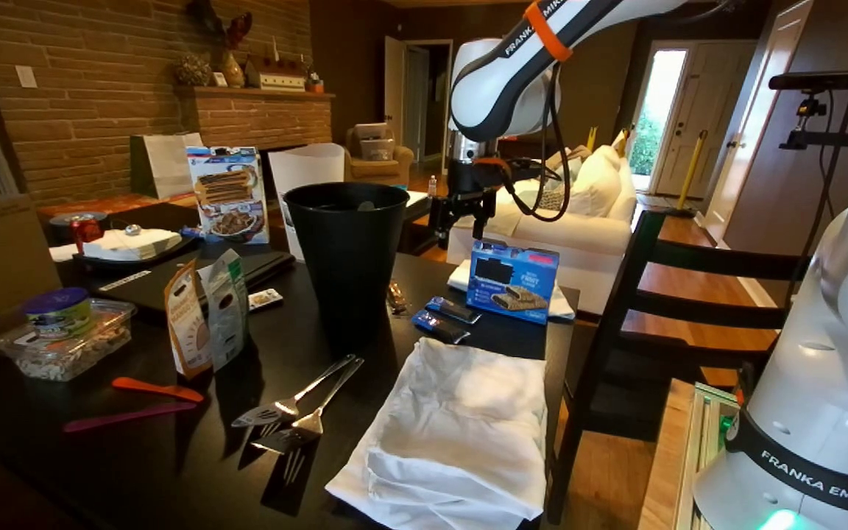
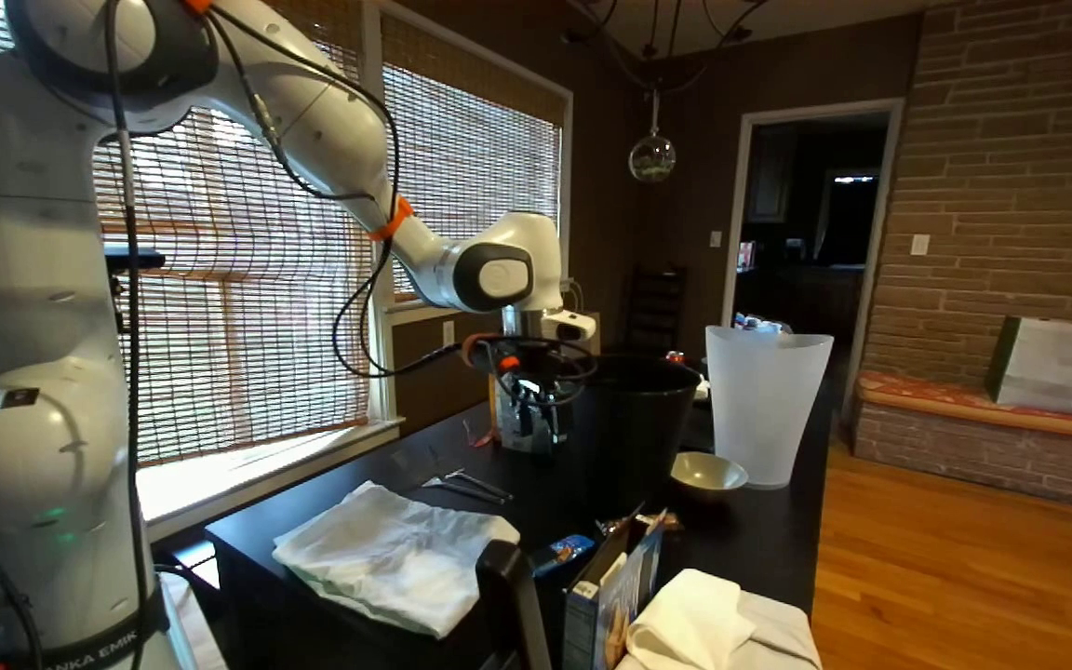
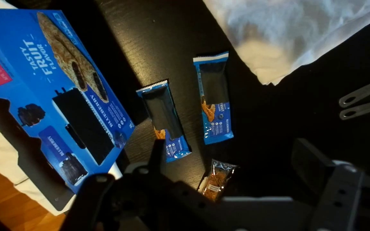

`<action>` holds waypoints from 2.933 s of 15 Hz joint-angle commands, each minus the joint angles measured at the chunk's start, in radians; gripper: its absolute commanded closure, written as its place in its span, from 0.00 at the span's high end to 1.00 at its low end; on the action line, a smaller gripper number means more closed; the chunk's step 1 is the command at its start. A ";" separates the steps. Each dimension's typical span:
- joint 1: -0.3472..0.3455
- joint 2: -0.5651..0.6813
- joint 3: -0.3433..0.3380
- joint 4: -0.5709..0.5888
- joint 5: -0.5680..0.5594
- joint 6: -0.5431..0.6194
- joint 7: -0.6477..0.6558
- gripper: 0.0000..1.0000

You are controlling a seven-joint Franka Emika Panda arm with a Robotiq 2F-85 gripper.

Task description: Put the left packet in the blue box

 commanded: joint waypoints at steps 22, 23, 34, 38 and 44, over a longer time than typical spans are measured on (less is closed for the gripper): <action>0.000 0.470 0.001 0.104 0.173 0.495 0.095 1.00; -0.003 0.484 0.007 0.115 0.182 0.504 0.090 1.00; 0.006 0.622 0.016 0.241 0.181 0.531 0.085 0.98; 0.006 0.644 0.018 0.262 0.176 0.530 0.073 0.59; 0.009 0.630 0.018 0.266 0.170 0.518 0.052 0.19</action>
